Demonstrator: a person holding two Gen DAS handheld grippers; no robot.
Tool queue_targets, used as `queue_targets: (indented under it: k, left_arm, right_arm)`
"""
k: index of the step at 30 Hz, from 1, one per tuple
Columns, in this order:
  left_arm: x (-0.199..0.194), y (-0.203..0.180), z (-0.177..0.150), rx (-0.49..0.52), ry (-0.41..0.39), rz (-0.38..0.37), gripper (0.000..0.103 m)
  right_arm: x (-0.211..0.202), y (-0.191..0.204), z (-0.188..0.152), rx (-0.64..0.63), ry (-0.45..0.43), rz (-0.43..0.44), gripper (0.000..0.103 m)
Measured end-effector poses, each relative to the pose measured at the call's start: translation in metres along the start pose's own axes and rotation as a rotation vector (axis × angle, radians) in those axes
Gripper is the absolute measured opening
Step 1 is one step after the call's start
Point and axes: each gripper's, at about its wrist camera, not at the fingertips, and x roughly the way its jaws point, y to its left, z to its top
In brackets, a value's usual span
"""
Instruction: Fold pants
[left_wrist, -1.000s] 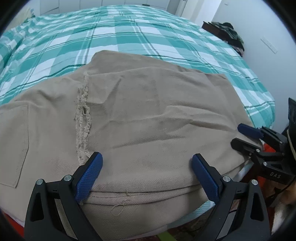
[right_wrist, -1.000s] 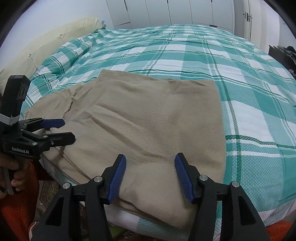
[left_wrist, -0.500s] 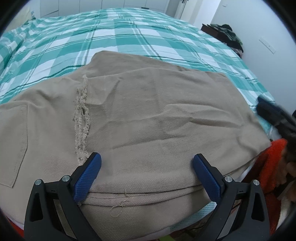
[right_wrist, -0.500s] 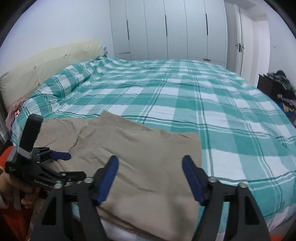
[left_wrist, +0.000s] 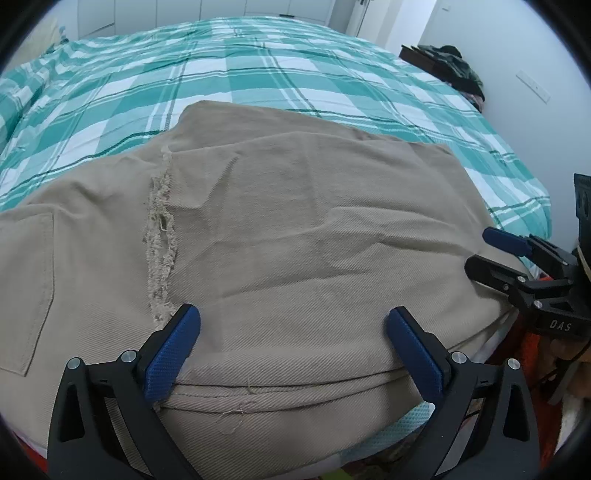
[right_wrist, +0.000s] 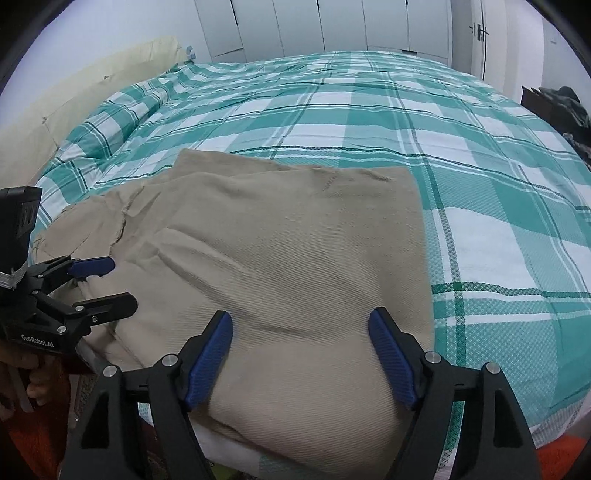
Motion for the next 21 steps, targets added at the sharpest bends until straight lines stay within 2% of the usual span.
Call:
queue_targets:
  k: [21]
  left_arm:
    - [0.0006,-0.0012,-0.0004,0.001,0.002,0.002,0.102]
  right_arm:
    - [0.0013,0.006,-0.0038,-0.027,-0.003,-0.009,0.084]
